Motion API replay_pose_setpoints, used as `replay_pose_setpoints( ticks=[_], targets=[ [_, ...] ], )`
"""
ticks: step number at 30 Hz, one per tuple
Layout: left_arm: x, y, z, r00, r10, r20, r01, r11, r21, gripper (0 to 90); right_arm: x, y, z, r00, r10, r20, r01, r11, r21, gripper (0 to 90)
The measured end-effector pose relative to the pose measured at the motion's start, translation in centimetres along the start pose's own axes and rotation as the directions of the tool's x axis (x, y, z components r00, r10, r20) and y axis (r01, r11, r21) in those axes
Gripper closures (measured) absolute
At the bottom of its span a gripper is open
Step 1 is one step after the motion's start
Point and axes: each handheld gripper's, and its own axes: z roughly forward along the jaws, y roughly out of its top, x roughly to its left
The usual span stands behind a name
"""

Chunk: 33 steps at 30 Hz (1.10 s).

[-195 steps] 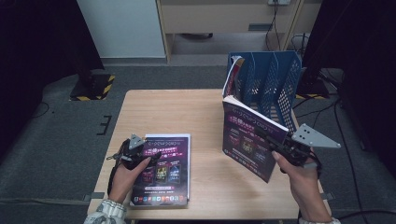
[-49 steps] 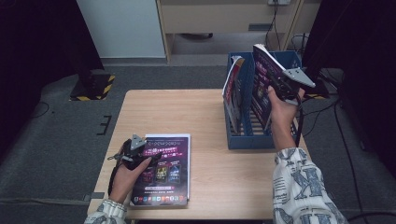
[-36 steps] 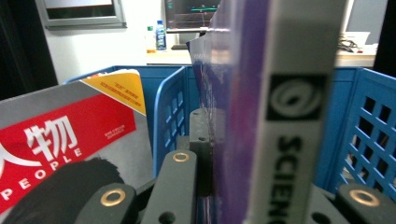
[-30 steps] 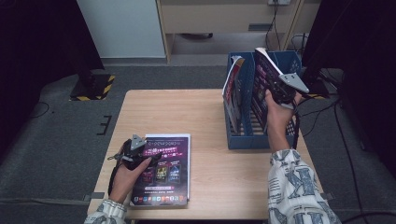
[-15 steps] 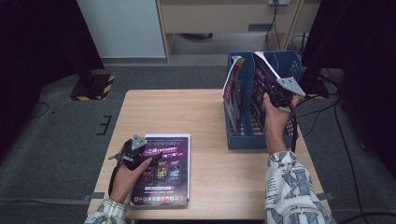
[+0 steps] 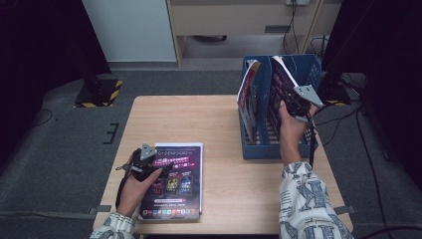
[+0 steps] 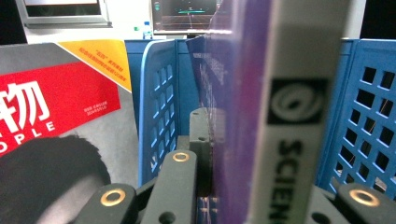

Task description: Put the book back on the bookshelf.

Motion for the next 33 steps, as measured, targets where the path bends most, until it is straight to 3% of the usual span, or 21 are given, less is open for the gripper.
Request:
replay_pose_setpoints(
  ticks=[17, 24, 28, 30, 33],
  targets=[
    [0.0, 0.0, 0.0, 1.0000, 0.002, 0.000, -0.002, 1.0000, 0.006, 5.3, 0.9, -1.1, 0.2, 0.9992, 0.002, -0.041, -0.001, 1.000, 0.022, 82.3],
    [0.0, 0.0, 0.0, 1.0000, -0.002, -0.002, 0.002, 1.0000, 0.004, 5.3, 2.3, -1.3, 0.1, 0.9940, -0.097, -0.052, 0.098, 0.995, 0.027, 82.3],
    [0.0, 0.0, 0.0, 1.0000, -0.001, -0.002, 0.001, 1.0000, 0.003, 5.4, 2.5, -1.2, 0.2, 0.9910, -0.123, -0.052, 0.125, 0.992, 0.032, 82.3],
    [0.1, 0.0, 0.0, 1.0000, -0.002, -0.002, 0.002, 1.0000, 0.004, 5.4, 2.7, -1.1, 0.2, 0.9843, -0.171, -0.046, 0.172, 0.984, 0.036, 82.3],
    [0.1, 0.0, -0.1, 1.0000, -0.001, -0.003, 0.001, 1.0000, 0.004, 5.4, 2.9, -1.0, 0.3, 0.9780, -0.203, -0.046, 0.205, 0.978, 0.043, 82.2]
  ],
)
